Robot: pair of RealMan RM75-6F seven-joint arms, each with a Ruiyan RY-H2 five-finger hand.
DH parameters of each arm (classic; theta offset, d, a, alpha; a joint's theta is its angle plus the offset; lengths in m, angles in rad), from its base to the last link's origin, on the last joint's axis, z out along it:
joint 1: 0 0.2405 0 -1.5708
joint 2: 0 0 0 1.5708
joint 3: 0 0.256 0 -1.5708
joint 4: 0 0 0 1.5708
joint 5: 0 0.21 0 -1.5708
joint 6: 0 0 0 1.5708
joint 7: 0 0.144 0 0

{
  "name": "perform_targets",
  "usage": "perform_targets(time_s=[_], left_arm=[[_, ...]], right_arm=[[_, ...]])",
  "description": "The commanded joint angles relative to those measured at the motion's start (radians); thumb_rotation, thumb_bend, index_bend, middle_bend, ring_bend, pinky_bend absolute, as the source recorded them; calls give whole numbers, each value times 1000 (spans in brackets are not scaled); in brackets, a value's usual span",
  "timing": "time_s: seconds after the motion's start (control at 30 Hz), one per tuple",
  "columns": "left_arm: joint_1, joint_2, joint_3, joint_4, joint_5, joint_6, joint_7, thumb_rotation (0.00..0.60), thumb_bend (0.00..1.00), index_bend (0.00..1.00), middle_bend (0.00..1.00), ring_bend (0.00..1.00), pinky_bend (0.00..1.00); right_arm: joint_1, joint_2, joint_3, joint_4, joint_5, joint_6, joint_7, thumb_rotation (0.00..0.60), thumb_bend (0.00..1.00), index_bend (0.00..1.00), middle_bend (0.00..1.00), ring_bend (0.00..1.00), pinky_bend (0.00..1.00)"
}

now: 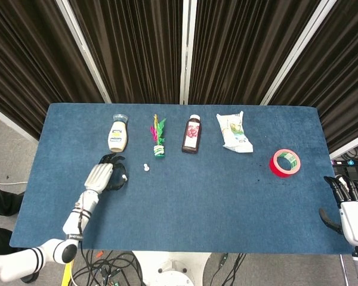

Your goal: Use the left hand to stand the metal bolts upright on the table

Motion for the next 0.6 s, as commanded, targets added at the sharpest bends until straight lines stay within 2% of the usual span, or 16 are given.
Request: perform_targets(time_s=[0.03, 0.27, 0.37, 0.47, 0.6], left_arm=[[4, -2, 4, 8, 6, 4, -8, 600, 412, 465, 172, 20, 18], [11, 4, 12, 6, 30, 15, -19, 600, 415, 431, 172, 20, 18], [17, 19, 14, -15, 54, 39, -25, 600, 416, 342, 167, 3, 18], [44, 71, 7, -64, 86, 108, -32, 600, 413, 266, 163, 0, 18], [116, 210, -6, -151, 87, 222, 2, 600, 372, 267, 163, 0, 18]], right_arm=[[0, 1, 0, -1, -2, 2, -1, 600, 230, 111, 169, 46, 105], [-2, 2, -1, -4, -4, 5, -1, 600, 231, 111, 169, 46, 105], [-2, 3, 0, -4, -5, 6, -1, 600, 231, 111, 169, 46, 105], [2, 11, 1, -3, -5, 2, 4, 600, 231, 111, 169, 46, 106], [13, 34, 6, 0, -10, -8, 31, 600, 232, 111, 169, 46, 105]])
